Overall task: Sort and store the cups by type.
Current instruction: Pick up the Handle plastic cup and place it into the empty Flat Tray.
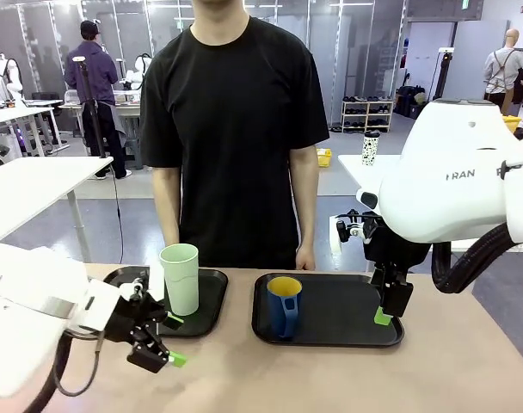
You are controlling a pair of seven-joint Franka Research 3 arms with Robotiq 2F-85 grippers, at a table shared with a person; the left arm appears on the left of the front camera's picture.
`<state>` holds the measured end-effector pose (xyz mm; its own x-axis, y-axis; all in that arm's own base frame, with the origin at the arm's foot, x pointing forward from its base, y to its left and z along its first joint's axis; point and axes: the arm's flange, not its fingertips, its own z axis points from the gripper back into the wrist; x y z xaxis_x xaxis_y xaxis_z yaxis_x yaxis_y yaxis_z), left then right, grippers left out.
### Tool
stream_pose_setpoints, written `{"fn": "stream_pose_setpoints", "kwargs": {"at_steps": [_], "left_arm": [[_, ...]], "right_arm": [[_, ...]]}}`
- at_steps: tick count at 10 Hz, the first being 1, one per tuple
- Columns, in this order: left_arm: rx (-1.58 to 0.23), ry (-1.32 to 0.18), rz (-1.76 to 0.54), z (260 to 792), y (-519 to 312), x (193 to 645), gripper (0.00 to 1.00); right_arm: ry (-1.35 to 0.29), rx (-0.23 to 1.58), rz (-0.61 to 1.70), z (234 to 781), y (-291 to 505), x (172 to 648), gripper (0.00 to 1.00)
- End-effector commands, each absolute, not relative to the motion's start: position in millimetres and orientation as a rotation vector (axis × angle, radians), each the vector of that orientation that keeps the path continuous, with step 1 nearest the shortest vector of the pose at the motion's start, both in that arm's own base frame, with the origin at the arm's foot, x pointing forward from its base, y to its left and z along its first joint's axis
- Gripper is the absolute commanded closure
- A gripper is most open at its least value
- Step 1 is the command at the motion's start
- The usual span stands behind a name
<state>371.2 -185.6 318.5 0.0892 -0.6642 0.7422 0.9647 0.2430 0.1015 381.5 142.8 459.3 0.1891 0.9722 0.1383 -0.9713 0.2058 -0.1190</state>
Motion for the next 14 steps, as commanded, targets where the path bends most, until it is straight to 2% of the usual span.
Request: {"fn": "stream_pose_setpoints", "kwargs": {"at_steps": [1, 12, 13, 14], "left_arm": [[-0.478, -0.801, -1.286, 313.3, -196.5, 369.4, 0.00], [-0.474, -0.775, -1.286, 318.7, -193.0, 367.5, 0.00], [-0.308, -0.686, -1.351, 329.9, -178.0, 362.2, 0.00], [-0.214, -0.620, -1.400, 341.8, -157.5, 354.2, 0.00]], "right_arm": [[-0.200, -0.008, 1.366, 460.7, 142.7, 380.9, 0.00], [-0.200, -0.008, 1.366, 460.7, 142.7, 380.9, 0.00], [-0.200, -0.008, 1.366, 460.7, 142.7, 380.9, 0.00], [-0.200, -0.008, 1.366, 460.7, 142.7, 380.9, 0.00]]}}
